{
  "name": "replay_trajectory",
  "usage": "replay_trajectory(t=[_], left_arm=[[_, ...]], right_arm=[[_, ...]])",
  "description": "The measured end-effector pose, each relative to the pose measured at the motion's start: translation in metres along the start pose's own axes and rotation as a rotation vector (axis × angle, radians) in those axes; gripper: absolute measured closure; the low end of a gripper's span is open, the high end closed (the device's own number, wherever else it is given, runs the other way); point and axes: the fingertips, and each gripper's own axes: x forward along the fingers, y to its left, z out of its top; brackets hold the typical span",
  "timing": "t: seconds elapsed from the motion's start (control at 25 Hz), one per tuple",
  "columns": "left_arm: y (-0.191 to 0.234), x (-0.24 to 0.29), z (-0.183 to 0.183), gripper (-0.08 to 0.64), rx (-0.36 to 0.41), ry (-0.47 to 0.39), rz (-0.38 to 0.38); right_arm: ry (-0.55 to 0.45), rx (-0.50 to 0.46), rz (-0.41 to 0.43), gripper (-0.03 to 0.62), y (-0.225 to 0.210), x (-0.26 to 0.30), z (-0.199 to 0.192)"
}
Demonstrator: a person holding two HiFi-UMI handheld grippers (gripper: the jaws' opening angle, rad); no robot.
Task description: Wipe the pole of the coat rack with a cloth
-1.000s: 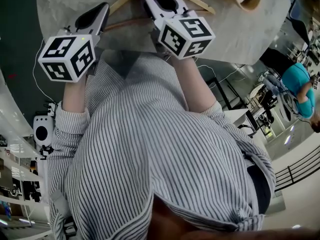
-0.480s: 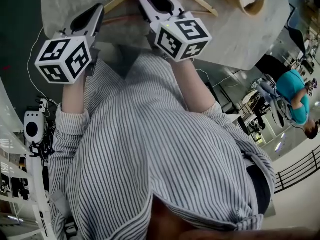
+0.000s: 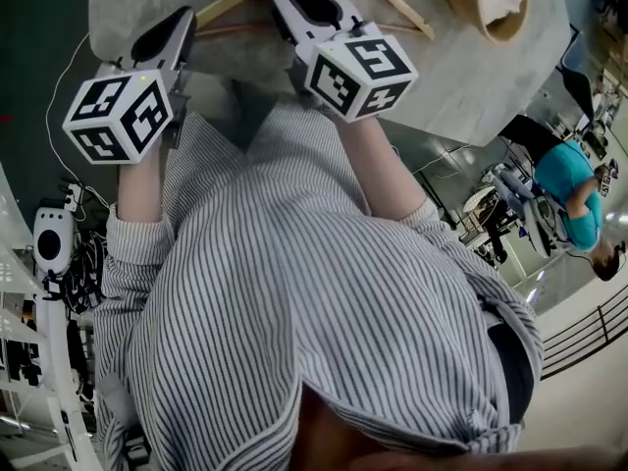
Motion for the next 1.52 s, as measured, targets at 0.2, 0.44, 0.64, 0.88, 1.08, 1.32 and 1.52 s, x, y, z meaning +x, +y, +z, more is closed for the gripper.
replay_trajectory(t=[0.2, 0.44, 0.64, 0.88, 1.08, 1.32, 1.52], left_arm=[[0.001, -0.002, -0.004, 0.549, -0.037, -0.003, -0.009], [0.001, -0.006, -0.008, 0.549, -0.058, -0.011, -0.007], [0.002, -0.013, -0.013, 0.549, -0.066, -0.008, 0.000], [0.001, -0.019, -0.019, 0.549, -0.072, -0.009, 0.003], [0.001, -0.021, -0.020, 0.549, -0.081, -0.017, 0.010], [0.004, -0.023, -0.023, 0.549, -0.088, -0.017, 0.017], [0.003, -0.024, -0.023, 0.549, -0.103, -0.025, 0.012]], right_arm=[[0.016, -0.012, 0.038, 0.511, 0.012, 0.005, -0.002], [0.029, -0.011, 0.077, 0.511, 0.025, 0.009, -0.007], [0.043, -0.006, 0.121, 0.510, 0.042, 0.013, -0.012], [0.057, -0.008, 0.175, 0.509, 0.065, 0.016, -0.018], [0.081, -0.001, 0.219, 0.509, 0.076, 0.020, -0.023], [0.099, 0.006, 0.250, 0.509, 0.085, 0.023, -0.029], [0.099, 0.026, 0.272, 0.509, 0.094, 0.026, -0.030]])
